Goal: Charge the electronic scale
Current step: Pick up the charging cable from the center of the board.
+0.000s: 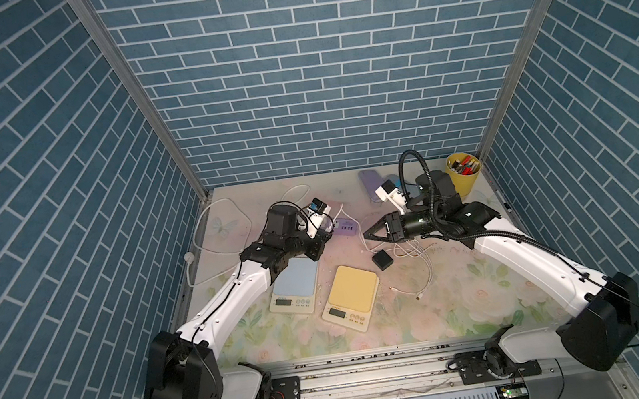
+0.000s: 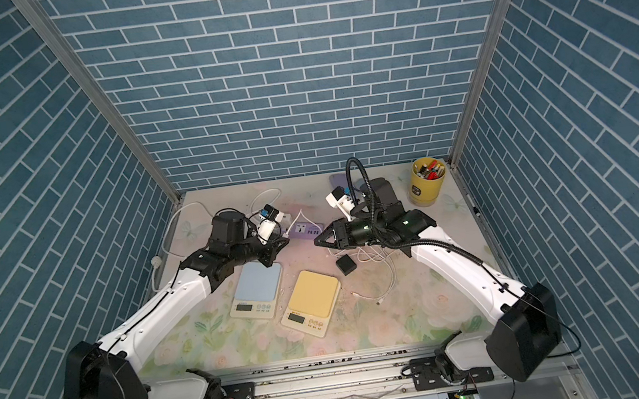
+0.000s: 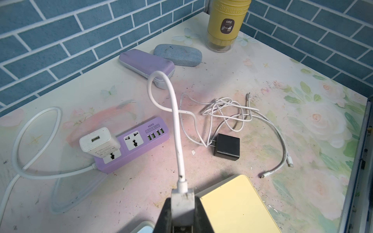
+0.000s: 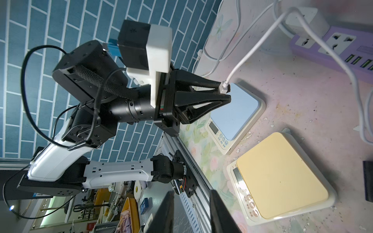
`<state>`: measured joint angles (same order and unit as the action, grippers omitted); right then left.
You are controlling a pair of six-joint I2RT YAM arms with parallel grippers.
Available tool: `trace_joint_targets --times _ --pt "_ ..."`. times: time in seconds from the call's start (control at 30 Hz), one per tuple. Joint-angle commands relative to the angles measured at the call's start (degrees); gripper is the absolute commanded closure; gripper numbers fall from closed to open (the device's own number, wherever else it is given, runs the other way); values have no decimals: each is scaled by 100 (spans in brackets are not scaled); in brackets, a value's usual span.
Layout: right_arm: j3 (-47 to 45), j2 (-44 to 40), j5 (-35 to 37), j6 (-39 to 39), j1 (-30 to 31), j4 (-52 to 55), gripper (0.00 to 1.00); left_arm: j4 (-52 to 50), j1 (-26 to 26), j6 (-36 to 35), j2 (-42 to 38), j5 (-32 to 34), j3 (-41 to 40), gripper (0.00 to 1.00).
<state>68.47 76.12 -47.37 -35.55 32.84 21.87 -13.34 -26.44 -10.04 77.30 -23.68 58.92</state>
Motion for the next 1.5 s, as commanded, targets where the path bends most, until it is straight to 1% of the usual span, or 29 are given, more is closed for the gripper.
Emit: trace_joint_targets --times 0.0,0.1,0.17,0.23,0.27,0.3,0.33,0.37,0.4,0.43,0.47,0.5,0.53,0.57,0.6,0.7,0.83,0.9,1.0,1.1,1.27,1.47 --pt "-229 193 -13 107 123 42 69 -307 -193 -91 182 -68 424 87" --pt "-142 428 -13 107 526 42 69 -689 -233 -229 222 -135 721 87" --pt "-139 416 -13 107 565 42 69 -1045 -235 -473 154 -86 955 87" --pt "-235 178 -13 107 496 42 69 -1449 -223 -750 91 60 1207 87" --pt "-288 1 -13 1831 353 42 69 -1616 -209 -893 67 145 1302 87" --pt "-390 -161 -13 -95 89 -228 69 -1714 -177 -1006 38 196 1371 87" --pt "-500 -324 3919 -252 -208 665 34 -1728 -138 -1078 19 197 1375 87" --pt "-633 -469 5226 -376 -559 659 14 -1690 -69 -1134 3 124 1340 87" --pt "-770 -584 5043 -418 -823 620 16 -1604 -4 -1150 -19 46 1248 87" --pt "-814 -645 5028 -390 -923 608 19 -1492 51 -1154 -39 -18 1137 87" --pt "-826 -674 5023 -306 -927 597 27 -1312 91 -1147 -73 -94 978 88" --pt "-843 -657 4878 -268 -898 535 39 -1067 133 -1085 -104 -174 790 88" --pt "-870 -607 4710 -286 -853 437 47 -864 187 -938 -127 -284 644 88" --pt "-906 -511 4581 -311 -759 303 51 -778 232 -816 -123 -437 617 88" --pt "-905 -399 4545 -339 -645 238 52 -802 252 -806 -93 -538 661 88" --pt "-822 -119 4446 -391 -362 29 51 -939 279 -842 -33 -527 761 88" --pt "-618 129 3993 -408 28 -528 37 -883 282 -859 -78 -564 675 88" --pt "-411 338 3681 -458 245 -715 33 -885 281 -892 -66 -593 663 88" --pt "-225 558 3236 -621 437 -1000 32 -1006 288 -990 5 -709 717 88" --pt "-129 705 2776 -705 498 -1273 33 -1086 286 -1084 40 -818 727 88" --pt "212 1031 2190 -734 543 -1398 33 -1168 266 -1156 153 -1124 787 88" --pt "631 1426 1749 -700 679 -1466 33 -1337 243 -1210 225 -1182 885 88"
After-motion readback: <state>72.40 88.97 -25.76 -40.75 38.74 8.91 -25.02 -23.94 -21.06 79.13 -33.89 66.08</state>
